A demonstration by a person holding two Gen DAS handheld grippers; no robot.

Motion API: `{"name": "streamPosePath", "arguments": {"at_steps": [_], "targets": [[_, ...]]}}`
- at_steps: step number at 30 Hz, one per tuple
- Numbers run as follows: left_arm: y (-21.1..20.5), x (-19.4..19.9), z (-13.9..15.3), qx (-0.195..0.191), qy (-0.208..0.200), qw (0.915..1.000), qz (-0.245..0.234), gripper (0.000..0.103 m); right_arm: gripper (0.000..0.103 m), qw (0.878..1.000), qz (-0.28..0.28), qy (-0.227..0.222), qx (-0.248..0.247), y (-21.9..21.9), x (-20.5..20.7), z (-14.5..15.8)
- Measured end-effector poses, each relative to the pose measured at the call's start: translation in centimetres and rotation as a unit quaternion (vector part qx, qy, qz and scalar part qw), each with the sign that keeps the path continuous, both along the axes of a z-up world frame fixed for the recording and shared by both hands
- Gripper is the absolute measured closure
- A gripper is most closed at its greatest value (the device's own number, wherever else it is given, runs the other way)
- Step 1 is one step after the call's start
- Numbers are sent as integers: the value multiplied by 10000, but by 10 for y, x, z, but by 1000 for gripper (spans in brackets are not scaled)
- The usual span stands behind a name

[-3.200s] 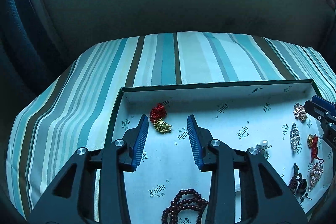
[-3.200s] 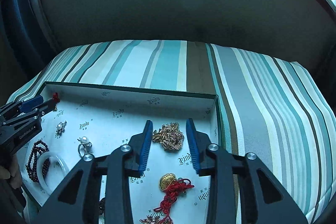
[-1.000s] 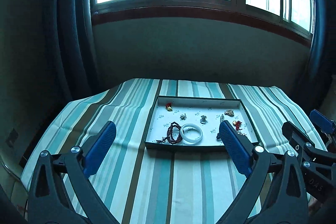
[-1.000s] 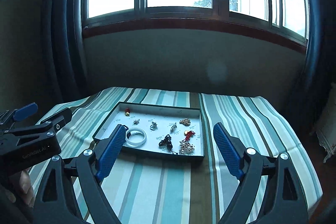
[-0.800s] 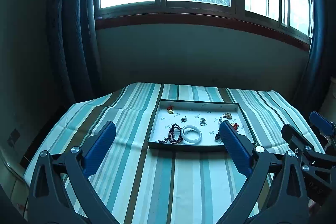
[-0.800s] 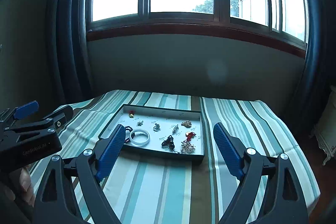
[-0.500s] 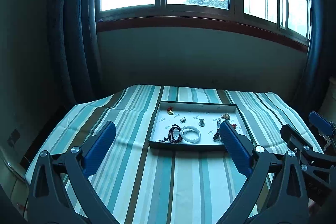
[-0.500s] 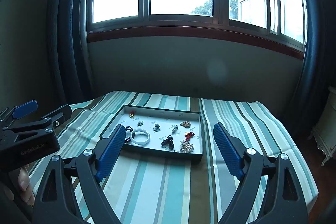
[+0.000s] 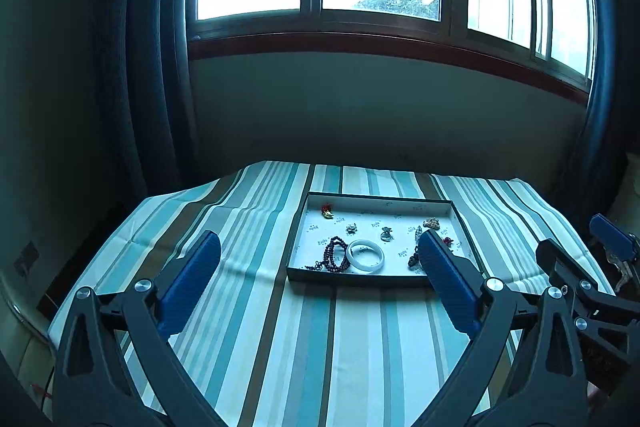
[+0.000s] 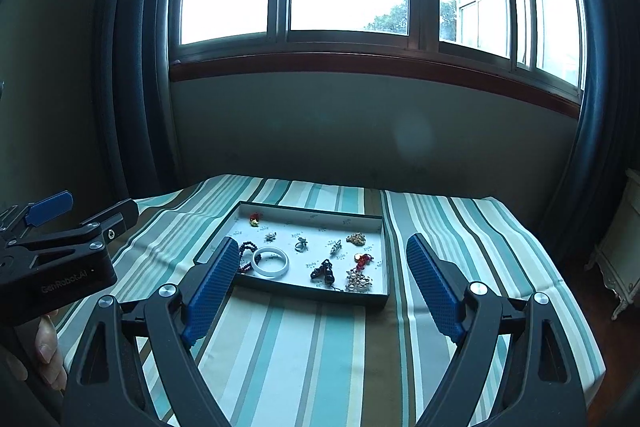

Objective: Organize jewelry

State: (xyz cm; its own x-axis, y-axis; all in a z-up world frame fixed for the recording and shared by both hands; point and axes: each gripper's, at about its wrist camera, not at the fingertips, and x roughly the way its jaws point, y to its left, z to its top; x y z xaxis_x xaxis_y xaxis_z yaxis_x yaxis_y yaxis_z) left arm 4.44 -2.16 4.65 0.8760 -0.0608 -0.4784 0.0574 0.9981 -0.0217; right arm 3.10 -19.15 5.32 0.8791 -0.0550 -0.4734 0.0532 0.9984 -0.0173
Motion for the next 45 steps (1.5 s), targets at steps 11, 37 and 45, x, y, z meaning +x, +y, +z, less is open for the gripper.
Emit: {"name": "streamPosePath", "arguments": {"at_steps": [11, 37, 45], "targets": [[3, 0, -1, -12, -8, 10000, 19, 4, 18, 10000, -4, 0, 2, 1, 0, 0], [6, -2, -2, 41, -39, 10000, 7, 4, 18, 10000, 9, -35, -32, 3, -2, 2], [7, -3, -2, 100, -77, 9999, 8, 4, 18, 10000, 12, -34, -31, 4, -2, 2]]}}
